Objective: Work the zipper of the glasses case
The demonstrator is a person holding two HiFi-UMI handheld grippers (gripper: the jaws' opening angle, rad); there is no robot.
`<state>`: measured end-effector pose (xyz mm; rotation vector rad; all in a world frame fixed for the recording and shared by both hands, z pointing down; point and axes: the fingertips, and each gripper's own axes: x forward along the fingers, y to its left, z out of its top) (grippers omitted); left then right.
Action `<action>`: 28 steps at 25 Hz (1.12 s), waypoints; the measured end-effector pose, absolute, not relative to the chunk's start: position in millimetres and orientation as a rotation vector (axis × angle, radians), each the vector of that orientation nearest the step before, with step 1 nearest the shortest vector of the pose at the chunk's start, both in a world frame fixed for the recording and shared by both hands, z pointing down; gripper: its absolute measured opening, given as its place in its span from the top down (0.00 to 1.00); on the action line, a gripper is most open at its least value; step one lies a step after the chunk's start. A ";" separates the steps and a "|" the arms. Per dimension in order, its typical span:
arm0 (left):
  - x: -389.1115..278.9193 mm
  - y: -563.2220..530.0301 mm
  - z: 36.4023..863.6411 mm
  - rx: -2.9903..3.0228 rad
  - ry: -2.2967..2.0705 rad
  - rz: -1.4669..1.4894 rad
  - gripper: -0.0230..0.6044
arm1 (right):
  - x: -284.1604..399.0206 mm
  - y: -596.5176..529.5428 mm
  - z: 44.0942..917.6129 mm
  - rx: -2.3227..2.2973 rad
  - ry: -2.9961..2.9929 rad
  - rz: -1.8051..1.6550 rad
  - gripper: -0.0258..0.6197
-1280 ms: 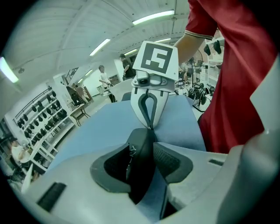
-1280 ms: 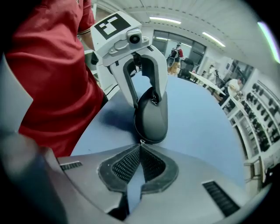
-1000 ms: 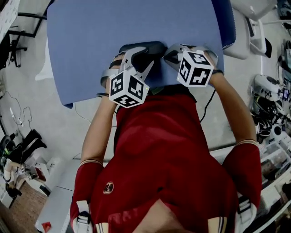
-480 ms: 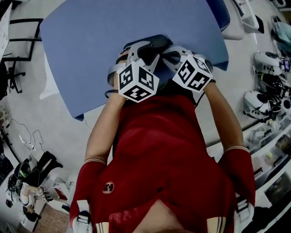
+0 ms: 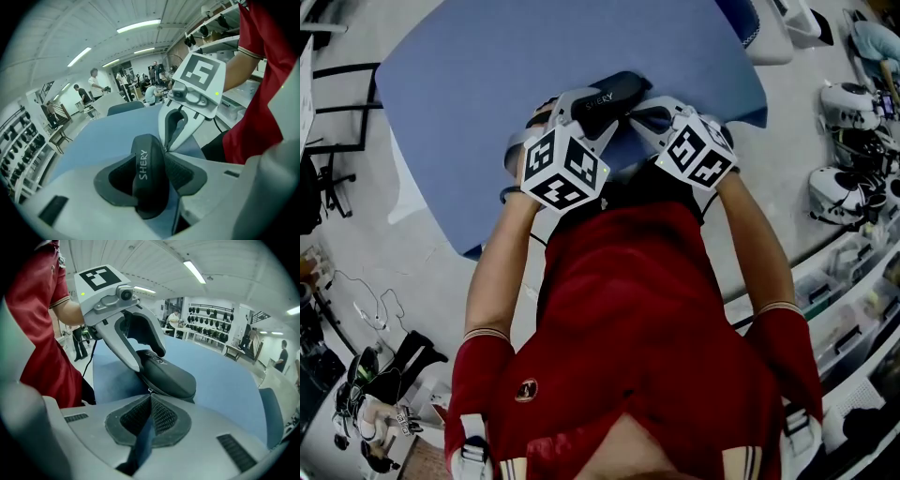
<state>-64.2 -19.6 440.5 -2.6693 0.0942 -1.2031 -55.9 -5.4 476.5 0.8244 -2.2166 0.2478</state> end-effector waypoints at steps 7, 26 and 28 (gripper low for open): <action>-58.9 -17.8 434.8 -2.784 0.132 -1.236 0.68 | -16.0 -12.8 471.1 0.728 -2.183 0.157 0.96; -12.8 -49.4 433.3 -3.004 0.377 -1.353 0.65 | 31.3 -63.5 472.6 0.571 -2.223 -0.012 0.96; -15.1 -50.9 434.6 -3.018 0.389 -1.337 0.65 | 29.0 -61.7 471.9 0.592 -2.233 0.016 0.96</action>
